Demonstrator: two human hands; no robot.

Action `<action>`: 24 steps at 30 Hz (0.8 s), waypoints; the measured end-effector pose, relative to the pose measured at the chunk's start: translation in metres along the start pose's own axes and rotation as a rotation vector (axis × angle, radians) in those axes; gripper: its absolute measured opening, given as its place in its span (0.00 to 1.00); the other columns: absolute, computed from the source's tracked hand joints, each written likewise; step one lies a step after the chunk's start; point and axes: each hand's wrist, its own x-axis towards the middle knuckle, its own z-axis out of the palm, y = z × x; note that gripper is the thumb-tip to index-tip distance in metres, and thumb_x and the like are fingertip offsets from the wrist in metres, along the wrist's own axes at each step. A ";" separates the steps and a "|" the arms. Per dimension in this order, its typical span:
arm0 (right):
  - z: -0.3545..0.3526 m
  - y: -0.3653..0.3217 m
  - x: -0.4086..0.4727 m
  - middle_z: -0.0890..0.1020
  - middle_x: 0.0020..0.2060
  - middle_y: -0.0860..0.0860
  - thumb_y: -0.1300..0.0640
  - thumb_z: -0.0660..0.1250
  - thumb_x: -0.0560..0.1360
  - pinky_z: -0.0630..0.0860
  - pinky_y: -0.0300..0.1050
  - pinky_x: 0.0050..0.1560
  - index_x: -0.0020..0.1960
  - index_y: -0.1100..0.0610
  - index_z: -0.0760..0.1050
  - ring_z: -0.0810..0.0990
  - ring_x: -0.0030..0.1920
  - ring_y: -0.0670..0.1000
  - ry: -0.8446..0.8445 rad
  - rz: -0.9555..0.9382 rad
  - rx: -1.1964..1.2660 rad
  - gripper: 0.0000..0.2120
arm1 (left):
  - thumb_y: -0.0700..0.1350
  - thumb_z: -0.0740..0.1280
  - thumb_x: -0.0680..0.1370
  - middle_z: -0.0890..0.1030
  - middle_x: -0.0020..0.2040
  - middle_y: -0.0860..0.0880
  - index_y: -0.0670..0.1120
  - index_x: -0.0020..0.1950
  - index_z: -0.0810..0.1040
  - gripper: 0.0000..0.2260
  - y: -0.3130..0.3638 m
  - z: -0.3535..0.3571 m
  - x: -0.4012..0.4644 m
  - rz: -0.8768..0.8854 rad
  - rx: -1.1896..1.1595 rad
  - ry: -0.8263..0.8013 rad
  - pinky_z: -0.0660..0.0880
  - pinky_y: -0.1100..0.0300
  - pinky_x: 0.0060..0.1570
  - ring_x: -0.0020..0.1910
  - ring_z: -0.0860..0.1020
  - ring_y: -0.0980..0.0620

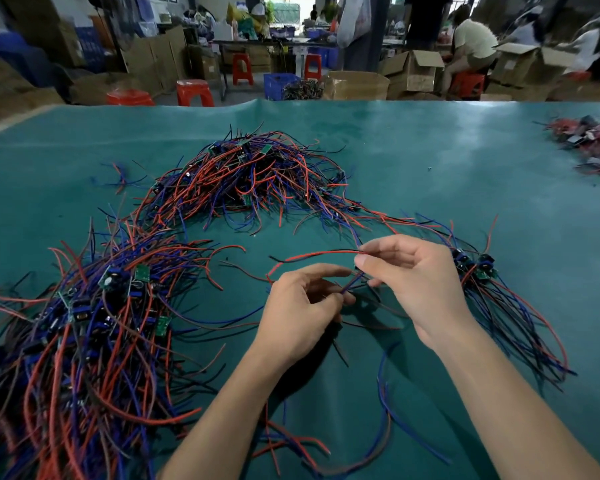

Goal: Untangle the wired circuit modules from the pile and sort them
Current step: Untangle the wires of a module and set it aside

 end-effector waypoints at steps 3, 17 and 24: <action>0.001 -0.002 -0.001 0.86 0.37 0.54 0.68 0.76 0.72 0.80 0.40 0.38 0.42 0.59 0.84 0.82 0.36 0.50 0.014 0.047 0.098 0.06 | 0.32 0.64 0.79 0.87 0.42 0.46 0.45 0.55 0.82 0.12 0.003 0.000 -0.001 -0.029 -0.097 -0.019 0.74 0.67 0.31 0.31 0.79 0.53; -0.007 -0.017 0.005 0.87 0.41 0.51 0.62 0.73 0.69 0.78 0.34 0.33 0.43 0.57 0.85 0.83 0.33 0.44 0.157 0.274 0.793 0.03 | 0.47 0.62 0.79 0.86 0.41 0.42 0.41 0.52 0.84 0.14 0.007 -0.001 -0.001 -0.042 -0.112 -0.096 0.69 0.69 0.31 0.33 0.77 0.52; 0.001 -0.012 -0.001 0.84 0.34 0.53 0.62 0.74 0.66 0.76 0.32 0.27 0.37 0.60 0.85 0.78 0.27 0.43 -0.042 0.344 0.535 0.02 | 0.60 0.59 0.80 0.87 0.41 0.45 0.44 0.47 0.84 0.23 0.006 -0.002 -0.001 -0.030 -0.140 -0.082 0.69 0.65 0.31 0.33 0.79 0.51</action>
